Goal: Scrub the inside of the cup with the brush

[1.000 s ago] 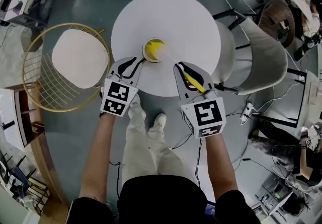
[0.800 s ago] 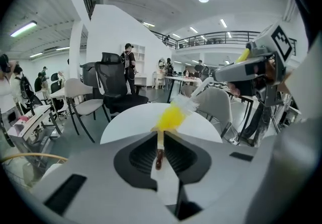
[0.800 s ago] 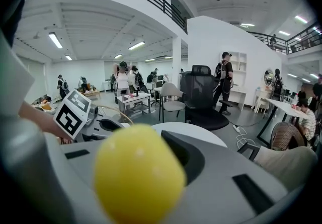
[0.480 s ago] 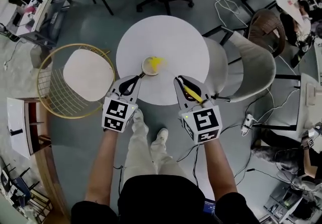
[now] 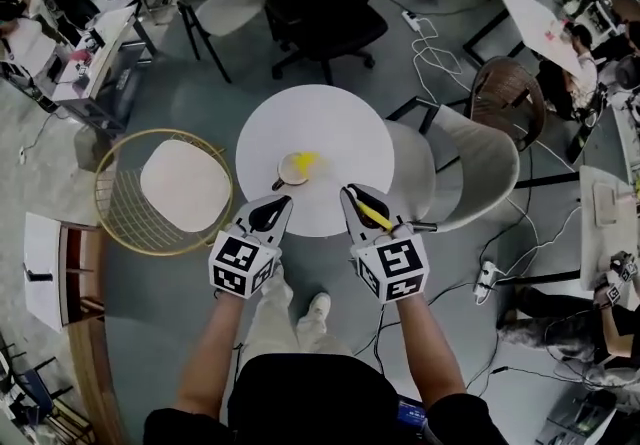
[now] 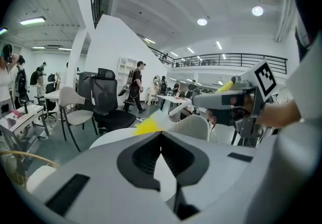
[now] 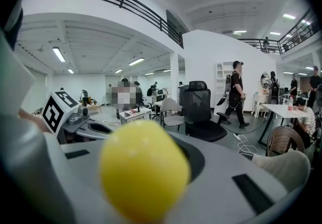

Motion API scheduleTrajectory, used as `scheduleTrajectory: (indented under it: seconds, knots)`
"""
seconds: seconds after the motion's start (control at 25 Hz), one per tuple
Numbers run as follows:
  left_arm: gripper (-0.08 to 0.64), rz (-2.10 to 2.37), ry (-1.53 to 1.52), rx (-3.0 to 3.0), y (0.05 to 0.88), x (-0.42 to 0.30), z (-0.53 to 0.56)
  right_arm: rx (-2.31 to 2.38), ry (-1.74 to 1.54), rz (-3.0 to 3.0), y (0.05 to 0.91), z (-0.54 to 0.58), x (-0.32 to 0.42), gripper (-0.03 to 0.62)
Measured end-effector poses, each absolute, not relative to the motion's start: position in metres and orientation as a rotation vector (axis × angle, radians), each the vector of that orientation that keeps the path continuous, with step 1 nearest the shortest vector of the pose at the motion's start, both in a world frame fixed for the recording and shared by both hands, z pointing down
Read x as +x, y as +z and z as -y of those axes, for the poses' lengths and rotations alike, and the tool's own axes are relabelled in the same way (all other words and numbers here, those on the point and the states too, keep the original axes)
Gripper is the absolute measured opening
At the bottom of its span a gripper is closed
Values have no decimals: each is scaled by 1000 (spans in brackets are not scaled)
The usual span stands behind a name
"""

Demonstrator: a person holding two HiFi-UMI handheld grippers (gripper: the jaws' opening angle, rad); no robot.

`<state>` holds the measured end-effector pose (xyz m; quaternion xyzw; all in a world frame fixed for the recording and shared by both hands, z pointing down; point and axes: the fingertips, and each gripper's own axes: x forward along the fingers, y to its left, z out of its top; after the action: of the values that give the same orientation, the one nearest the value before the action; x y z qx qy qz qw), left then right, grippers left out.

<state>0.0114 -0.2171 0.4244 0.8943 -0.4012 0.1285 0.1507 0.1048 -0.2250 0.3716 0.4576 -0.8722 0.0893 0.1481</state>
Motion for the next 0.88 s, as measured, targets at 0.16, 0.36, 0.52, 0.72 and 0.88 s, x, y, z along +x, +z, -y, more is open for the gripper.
scheduleTrajectory:
  seconds: [0.16,0.36,0.52,0.72,0.88]
  knots:
    - [17,1184,361,2592,385,11,208,1325,217,2540,338,220,103,48]
    - [17,1241,355,2657,340,8,197,1349,143,2599,301,210,108,48]
    - [17,1285,336,2679,313,12,179,1357,100,2637,279,193,116,48]
    - [17,1331,334,2698,299,16,161,1348,51,2672,263,177,120,48]
    - [17,1348,320,2694,293,14,152,1347,26,2684,253,169,122,48]
